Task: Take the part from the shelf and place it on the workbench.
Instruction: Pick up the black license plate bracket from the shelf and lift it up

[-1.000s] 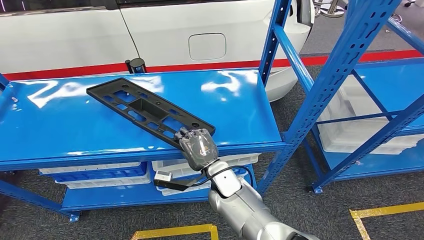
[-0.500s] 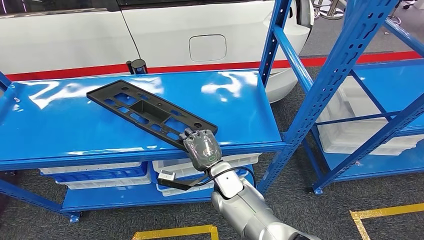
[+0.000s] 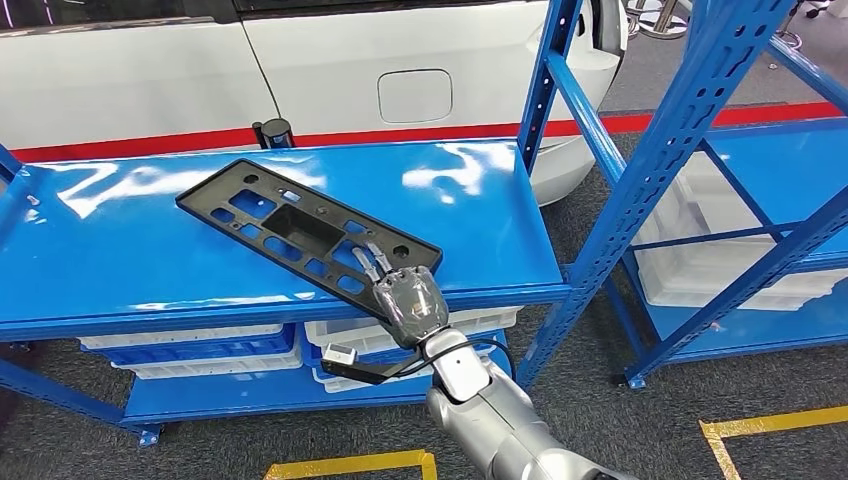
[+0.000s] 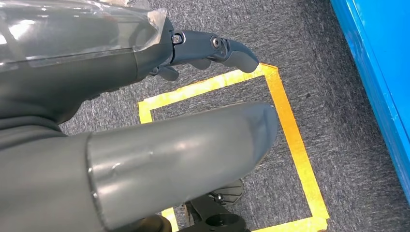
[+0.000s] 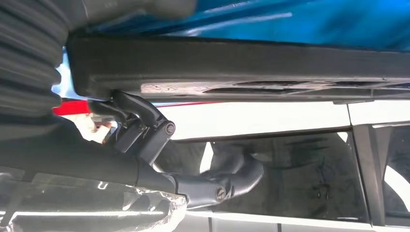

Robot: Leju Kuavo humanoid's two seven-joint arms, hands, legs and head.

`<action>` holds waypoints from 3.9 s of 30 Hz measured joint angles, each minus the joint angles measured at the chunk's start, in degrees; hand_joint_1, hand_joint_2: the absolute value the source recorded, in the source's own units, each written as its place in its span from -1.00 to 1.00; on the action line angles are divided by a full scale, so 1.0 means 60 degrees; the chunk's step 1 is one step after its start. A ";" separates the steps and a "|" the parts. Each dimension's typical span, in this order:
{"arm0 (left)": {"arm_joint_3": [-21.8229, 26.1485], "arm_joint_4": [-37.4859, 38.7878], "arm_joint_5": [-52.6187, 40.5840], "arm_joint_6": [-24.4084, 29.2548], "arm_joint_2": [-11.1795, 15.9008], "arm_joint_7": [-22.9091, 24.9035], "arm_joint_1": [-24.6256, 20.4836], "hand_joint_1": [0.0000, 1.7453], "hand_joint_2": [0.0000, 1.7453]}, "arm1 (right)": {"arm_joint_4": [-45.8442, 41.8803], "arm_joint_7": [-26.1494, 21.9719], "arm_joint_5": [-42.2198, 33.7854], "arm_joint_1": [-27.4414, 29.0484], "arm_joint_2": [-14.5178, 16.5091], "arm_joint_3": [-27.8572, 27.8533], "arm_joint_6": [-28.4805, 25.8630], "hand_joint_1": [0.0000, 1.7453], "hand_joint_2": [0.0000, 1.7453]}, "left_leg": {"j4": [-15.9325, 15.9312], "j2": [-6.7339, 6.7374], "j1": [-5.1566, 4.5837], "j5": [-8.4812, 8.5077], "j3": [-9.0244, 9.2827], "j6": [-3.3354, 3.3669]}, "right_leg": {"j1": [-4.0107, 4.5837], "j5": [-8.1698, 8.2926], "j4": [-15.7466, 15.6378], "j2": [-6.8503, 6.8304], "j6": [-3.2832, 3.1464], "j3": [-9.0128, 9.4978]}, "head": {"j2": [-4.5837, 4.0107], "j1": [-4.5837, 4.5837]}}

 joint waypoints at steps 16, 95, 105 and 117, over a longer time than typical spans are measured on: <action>0.0038 0.0002 0.0008 -0.0033 0.0000 -0.0024 0.0001 -1.00 -1.00 | 0.0078 0.0094 0.0112 0.0073 -0.0024 -0.0077 0.0000 -1.00 1.00 | 0.0000 0.0001 0.0000 0.0000 -0.0001 0.0000 | 0.0000 0.0000 0.0000 0.0001 0.0000 0.0000 | 0.0000 0.0000; 0.0303 0.0003 -0.0085 -0.0074 -0.0005 -0.0070 0.0014 -1.00 -1.00 | -0.0028 0.0697 0.1065 0.0039 -0.0142 -0.0779 0.0059 -1.00 1.00 | 0.0000 0.0002 0.0009 0.0000 -0.0044 -0.0001 | -0.0002 0.0001 0.0002 0.0000 0.0000 -0.0031 | 0.0000 0.0000; 0.0357 0.0003 -0.0095 -0.0125 -0.0035 -0.0070 0.0035 -1.00 -1.00 | 0.0156 0.0947 0.1212 -0.0100 -0.0170 -0.0774 0.0189 -1.00 1.00 | 0.0000 -0.0004 0.0009 0.0003 -0.0044 -0.0001 | -0.0001 0.0002 0.0002 -0.0001 -0.0001 -0.0028 | 0.0000 0.0000; 0.0403 0.0003 -0.0108 -0.0155 -0.0051 -0.0125 0.0066 -1.00 -1.00 | 0.0271 0.0782 0.1110 -0.0174 -0.0106 -0.0777 0.0270 -1.00 1.00 | 0.0000 0.0001 0.0016 0.0004 -0.0041 -0.0002 | -0.0002 0.0004 0.0002 0.0000 -0.0003 -0.0025 | 0.0000 0.0000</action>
